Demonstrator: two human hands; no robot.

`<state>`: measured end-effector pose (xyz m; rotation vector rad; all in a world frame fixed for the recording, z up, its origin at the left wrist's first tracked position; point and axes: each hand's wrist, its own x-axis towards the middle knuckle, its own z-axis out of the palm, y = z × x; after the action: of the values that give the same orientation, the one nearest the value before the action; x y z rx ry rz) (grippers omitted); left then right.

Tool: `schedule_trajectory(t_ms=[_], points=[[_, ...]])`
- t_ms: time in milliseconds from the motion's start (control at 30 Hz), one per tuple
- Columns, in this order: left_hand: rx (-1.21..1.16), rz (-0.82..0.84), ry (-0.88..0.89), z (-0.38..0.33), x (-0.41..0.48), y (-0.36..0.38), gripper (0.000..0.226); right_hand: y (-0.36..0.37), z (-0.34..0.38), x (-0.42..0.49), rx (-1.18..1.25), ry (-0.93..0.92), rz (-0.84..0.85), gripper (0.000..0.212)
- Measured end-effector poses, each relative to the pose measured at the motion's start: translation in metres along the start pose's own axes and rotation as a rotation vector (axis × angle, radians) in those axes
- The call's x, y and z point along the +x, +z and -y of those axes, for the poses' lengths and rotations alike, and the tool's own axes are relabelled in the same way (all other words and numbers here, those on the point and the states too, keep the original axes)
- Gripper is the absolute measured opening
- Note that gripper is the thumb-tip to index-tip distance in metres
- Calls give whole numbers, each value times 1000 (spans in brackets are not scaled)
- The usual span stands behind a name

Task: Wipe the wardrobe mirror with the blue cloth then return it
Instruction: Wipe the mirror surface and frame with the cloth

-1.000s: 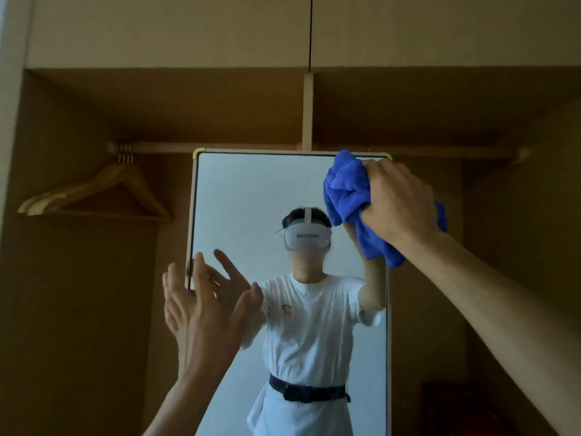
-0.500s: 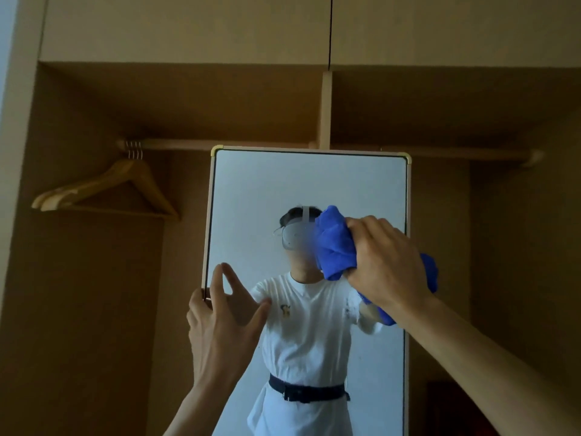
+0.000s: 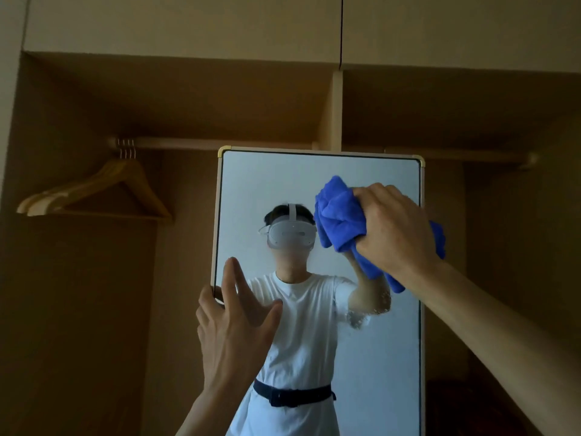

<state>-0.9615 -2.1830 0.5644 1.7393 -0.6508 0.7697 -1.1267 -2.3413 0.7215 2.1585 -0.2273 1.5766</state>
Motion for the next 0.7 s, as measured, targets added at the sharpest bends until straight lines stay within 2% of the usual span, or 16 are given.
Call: schedule_trajectory(t_ms=[233, 400, 500, 600, 700], points=[[-35, 27, 31, 5, -1, -2, 104, 4, 25, -13, 27, -116, 130, 24], [-63, 72, 77, 11, 2, -10, 106, -2, 13, 24, 4, -23, 26, 25], [-92, 84, 115, 19, 2, -13, 106, -1, 15, 46, 8, 52, 50, 18], [-110, 87, 127, 23, 3, -12, 106, -1, 28, 32, -13, 33, 58, 27], [-125, 97, 133, 24, 2, -12, 105, 1, 50, 4, 4, -32, 143, 30]])
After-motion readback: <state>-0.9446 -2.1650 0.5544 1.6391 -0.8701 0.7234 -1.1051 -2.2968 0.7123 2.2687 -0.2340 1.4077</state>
